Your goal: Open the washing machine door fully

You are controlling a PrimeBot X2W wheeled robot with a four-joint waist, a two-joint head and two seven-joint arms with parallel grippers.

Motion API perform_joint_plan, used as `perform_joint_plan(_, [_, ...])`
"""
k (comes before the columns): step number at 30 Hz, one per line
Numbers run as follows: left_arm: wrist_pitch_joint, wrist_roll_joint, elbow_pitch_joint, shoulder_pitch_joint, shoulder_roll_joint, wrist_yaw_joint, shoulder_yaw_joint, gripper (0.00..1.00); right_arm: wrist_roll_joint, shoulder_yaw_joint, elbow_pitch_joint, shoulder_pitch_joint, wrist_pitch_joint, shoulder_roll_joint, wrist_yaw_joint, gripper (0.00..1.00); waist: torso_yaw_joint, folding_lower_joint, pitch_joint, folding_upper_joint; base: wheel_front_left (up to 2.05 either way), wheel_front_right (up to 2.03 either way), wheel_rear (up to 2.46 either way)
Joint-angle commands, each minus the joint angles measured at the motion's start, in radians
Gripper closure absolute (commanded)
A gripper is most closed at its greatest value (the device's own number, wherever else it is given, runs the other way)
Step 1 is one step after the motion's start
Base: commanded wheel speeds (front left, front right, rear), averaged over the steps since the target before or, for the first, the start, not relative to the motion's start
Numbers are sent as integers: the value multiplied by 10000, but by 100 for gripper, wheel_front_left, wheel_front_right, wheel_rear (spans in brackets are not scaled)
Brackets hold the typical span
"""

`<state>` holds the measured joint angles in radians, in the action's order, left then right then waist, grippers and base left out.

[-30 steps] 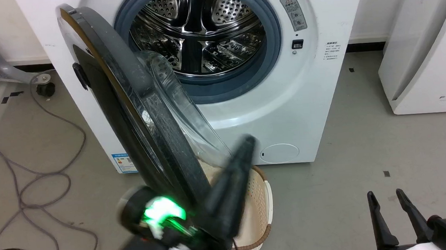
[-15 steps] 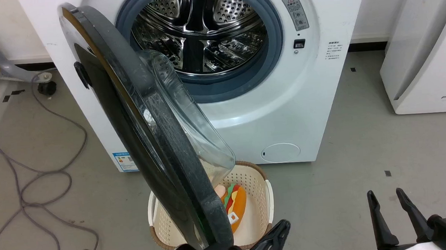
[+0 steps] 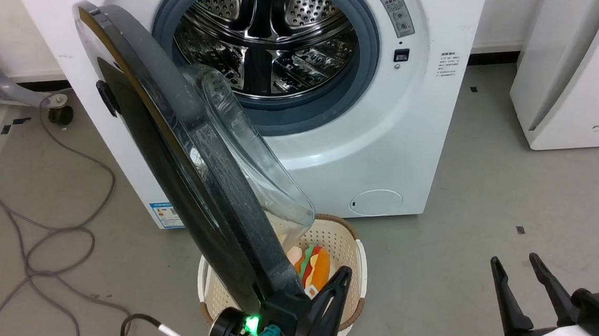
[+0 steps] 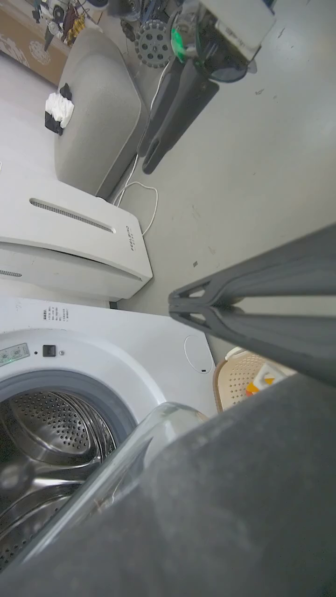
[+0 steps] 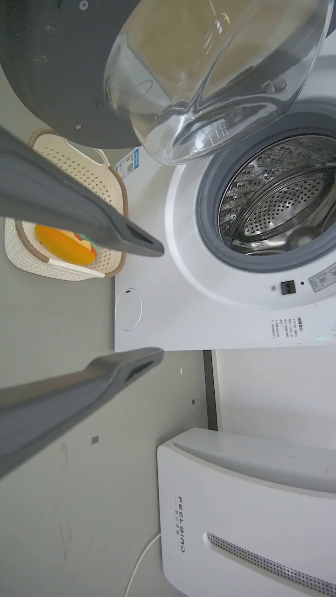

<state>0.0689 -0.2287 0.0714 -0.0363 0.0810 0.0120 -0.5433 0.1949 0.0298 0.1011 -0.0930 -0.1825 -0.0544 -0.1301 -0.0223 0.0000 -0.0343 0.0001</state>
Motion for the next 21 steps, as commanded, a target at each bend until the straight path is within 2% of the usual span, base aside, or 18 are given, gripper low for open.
perform_joint_plan(1, [-78,57,-88,-142,-10,71,38,100,18,5,21,111,-14,41,-6,0,-13,0,7,-1,0,0,0])
perform_joint_plan(10, [-121,12,-262,88,21,461,183,100,36,-17,53,75,22,41,-6,0,-88,0,120,-1,0,0,0])
perform_joint_plan(21, [155,-115,666,1454,334,1360,572,100,116,-37,133,-130,5,41,-6,0,-308,0,399,-1,0,0,0])
